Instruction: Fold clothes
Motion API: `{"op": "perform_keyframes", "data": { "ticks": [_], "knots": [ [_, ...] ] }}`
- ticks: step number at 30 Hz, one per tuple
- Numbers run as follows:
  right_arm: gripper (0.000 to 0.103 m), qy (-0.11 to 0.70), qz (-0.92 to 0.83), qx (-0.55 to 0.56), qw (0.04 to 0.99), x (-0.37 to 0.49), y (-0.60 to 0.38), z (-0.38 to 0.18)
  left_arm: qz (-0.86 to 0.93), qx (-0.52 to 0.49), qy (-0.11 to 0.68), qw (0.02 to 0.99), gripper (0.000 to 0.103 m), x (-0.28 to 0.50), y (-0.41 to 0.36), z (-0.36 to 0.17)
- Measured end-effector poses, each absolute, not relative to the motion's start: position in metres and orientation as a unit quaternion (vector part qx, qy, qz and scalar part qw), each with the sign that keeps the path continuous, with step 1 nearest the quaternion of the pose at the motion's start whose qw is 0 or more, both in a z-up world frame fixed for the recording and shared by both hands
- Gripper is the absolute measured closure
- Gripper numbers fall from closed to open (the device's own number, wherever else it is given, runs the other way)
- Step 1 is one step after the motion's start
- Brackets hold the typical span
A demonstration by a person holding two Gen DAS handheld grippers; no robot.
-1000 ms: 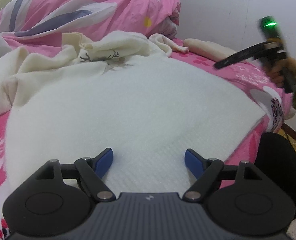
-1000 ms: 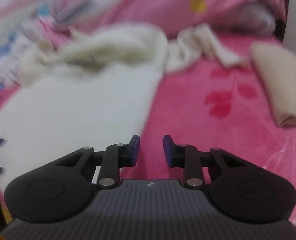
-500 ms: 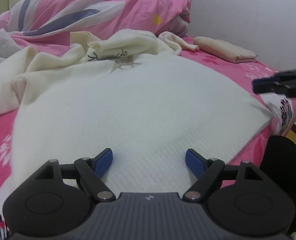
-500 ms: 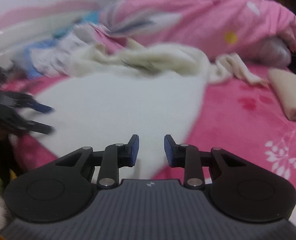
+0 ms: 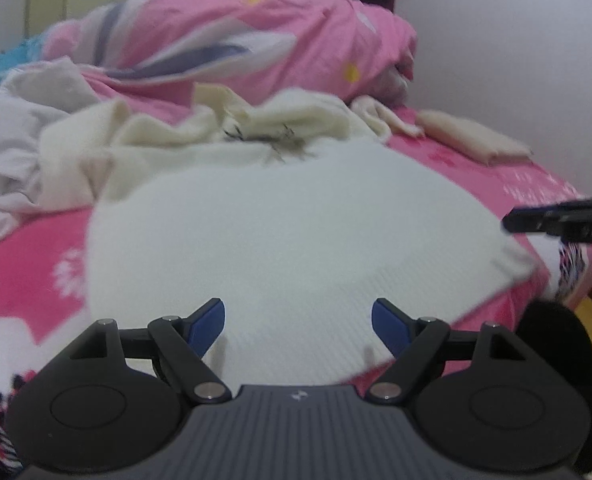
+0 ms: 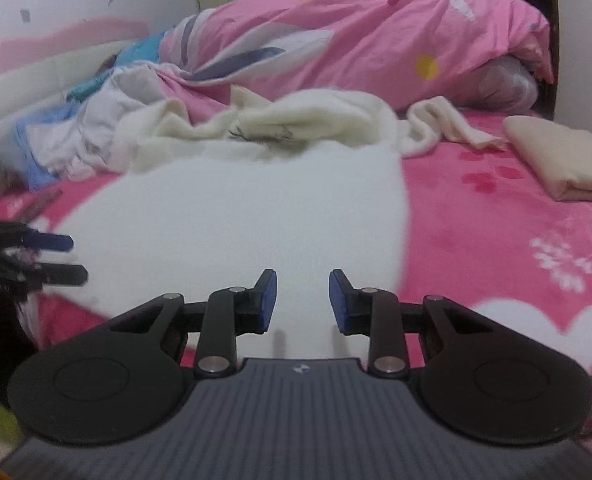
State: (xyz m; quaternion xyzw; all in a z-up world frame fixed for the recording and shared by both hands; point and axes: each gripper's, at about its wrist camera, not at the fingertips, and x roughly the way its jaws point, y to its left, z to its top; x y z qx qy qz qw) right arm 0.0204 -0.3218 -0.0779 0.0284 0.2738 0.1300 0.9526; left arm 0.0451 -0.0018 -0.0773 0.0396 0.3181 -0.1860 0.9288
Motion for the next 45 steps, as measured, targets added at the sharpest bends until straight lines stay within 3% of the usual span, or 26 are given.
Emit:
{"op": "perform_keyframes", "data": {
  "ticks": [2,5,8,14,17,21,32,45],
  "knots": [
    [0.073,0.291,0.134,0.015,0.947,0.030,-0.305,-0.084,-0.171,0.034,0.324,0.930,0.021,0.049,0.004,-0.077],
    [0.062,0.352,0.124,-0.030,0.927,0.046,-0.282,-0.103,-0.143,0.028,0.357,0.923,0.021,0.057,0.014,-0.085],
    [0.057,0.362,0.110,-0.008,0.926,0.047,-0.286,-0.098,-0.135,0.005,0.377,0.916,0.019,0.057,0.024,-0.092],
    [0.018,0.352,0.089,0.080,0.928,0.042,-0.298,-0.065,-0.140,-0.030,0.365,0.920,0.016,0.052,0.034,-0.081],
    [0.015,0.344,0.079,0.077,0.932,0.045,-0.287,-0.059,-0.139,-0.050,0.369,0.917,0.014,0.053,0.039,-0.078],
    [0.002,0.362,0.064,0.051,0.929,0.061,-0.268,-0.067,-0.137,-0.057,0.376,0.915,0.011,0.053,0.043,-0.078],
    [0.001,0.399,0.038,0.022,0.916,0.072,-0.245,-0.098,-0.130,-0.025,0.385,0.913,0.002,0.056,0.032,-0.085],
    [0.001,0.392,0.033,0.024,0.919,0.069,-0.243,-0.107,-0.106,-0.005,0.406,0.908,0.000,0.058,0.022,-0.080]
  ]
}}
